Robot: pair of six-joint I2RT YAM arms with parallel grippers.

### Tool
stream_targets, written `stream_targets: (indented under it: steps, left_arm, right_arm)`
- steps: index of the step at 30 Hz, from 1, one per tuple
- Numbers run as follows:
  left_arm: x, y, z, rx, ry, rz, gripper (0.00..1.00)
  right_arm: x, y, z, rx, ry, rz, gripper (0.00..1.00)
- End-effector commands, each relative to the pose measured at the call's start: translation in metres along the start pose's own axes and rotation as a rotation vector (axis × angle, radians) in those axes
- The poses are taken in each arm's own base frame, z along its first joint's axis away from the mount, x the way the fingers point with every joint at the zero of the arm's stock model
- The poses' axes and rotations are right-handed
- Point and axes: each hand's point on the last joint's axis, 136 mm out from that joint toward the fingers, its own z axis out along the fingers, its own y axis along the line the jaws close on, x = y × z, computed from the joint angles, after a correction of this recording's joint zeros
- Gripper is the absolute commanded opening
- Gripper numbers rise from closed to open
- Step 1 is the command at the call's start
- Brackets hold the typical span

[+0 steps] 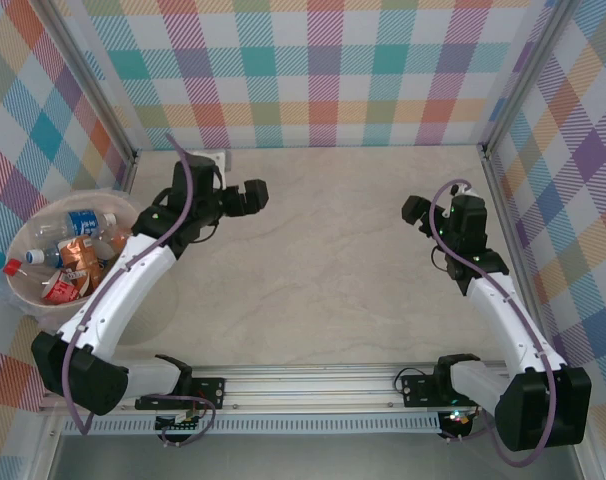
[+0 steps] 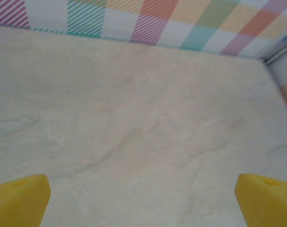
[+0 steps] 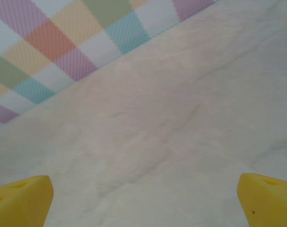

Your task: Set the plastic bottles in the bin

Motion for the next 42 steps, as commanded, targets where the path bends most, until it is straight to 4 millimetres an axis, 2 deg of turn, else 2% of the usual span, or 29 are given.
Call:
stream_targets:
  steps: [1,7,12,15,19,23,26,37,42]
  left_arm:
    - [-0.008,0.021,0.006,-0.118,-0.095,0.144,1.00]
    - [0.025,0.079,0.020,-0.307,-0.071,0.194,1.00]
    - [0.051,0.128,0.025,-0.407,-0.080,0.130,1.00]
    - [0.068,0.152,0.031,-0.425,-0.034,0.087,1.00]
    - [0.080,0.162,0.040,-0.432,-0.067,0.170,1.00]
    - [0.096,0.176,0.046,-0.386,-0.099,0.099,1.00]
    - [0.105,0.178,0.052,-0.348,-0.111,0.092,1.00]
    - [0.115,0.173,0.086,-0.211,-0.209,0.136,1.00]
    - [0.126,0.185,0.099,-0.238,-0.235,0.123,1.00]
  right_arm:
    - [-0.003,-0.028,0.008,0.139,-0.054,-0.133,1.00]
    - [0.023,-0.066,0.036,0.268,-0.020,-0.246,1.00]
    - [0.042,-0.075,0.064,0.221,0.025,-0.292,1.00]
    - [0.045,-0.076,0.075,0.192,0.005,-0.315,1.00]
    - [0.048,-0.072,0.081,0.089,-0.054,-0.333,1.00]
    - [0.057,-0.059,0.085,-0.051,-0.093,-0.356,1.00]
    - [0.070,-0.050,0.091,-0.150,-0.130,-0.398,1.00]
    - [0.070,-0.052,0.093,-0.129,-0.093,-0.397,1.00]
    - [0.071,-0.052,0.093,-0.130,-0.091,-0.398,1.00]
